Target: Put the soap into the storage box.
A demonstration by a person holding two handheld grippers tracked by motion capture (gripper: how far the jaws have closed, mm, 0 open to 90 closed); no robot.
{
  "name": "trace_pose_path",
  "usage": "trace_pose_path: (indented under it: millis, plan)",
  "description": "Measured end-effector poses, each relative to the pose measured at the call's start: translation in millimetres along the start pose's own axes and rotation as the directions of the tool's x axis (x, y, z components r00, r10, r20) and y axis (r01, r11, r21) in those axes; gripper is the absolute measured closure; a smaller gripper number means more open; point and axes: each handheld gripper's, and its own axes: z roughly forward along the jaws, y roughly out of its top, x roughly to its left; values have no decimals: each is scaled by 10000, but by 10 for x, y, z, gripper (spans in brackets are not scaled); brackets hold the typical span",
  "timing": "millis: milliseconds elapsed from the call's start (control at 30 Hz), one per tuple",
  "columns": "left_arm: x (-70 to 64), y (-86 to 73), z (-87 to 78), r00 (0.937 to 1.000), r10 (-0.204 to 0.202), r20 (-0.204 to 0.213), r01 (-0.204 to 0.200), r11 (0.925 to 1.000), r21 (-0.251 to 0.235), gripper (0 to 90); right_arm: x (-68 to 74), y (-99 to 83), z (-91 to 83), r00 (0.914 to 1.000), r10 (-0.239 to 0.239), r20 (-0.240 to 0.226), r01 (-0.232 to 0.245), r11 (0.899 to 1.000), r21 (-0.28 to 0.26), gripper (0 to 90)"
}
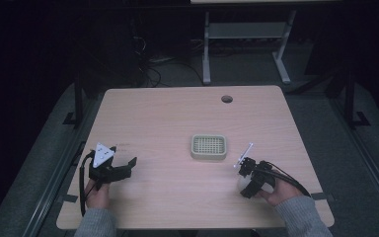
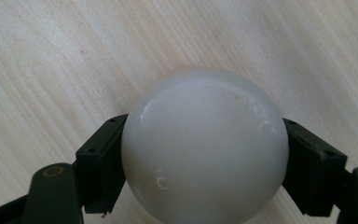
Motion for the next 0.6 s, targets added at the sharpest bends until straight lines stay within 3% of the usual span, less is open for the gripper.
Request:
trace_pose_path:
  millis: [100, 600]
  plan:
    - [0, 0, 1, 10000, 14, -1, -14, 10000, 35, 148, -12, -9, -29, 9997, 101, -233, -106, 9998, -194, 236]
    - [4, -3, 6, 10000, -8, -26, 8, 10000, 15, 148, -73, 17, -130, 9994, 81, -326, -95, 9990, -431, 236]
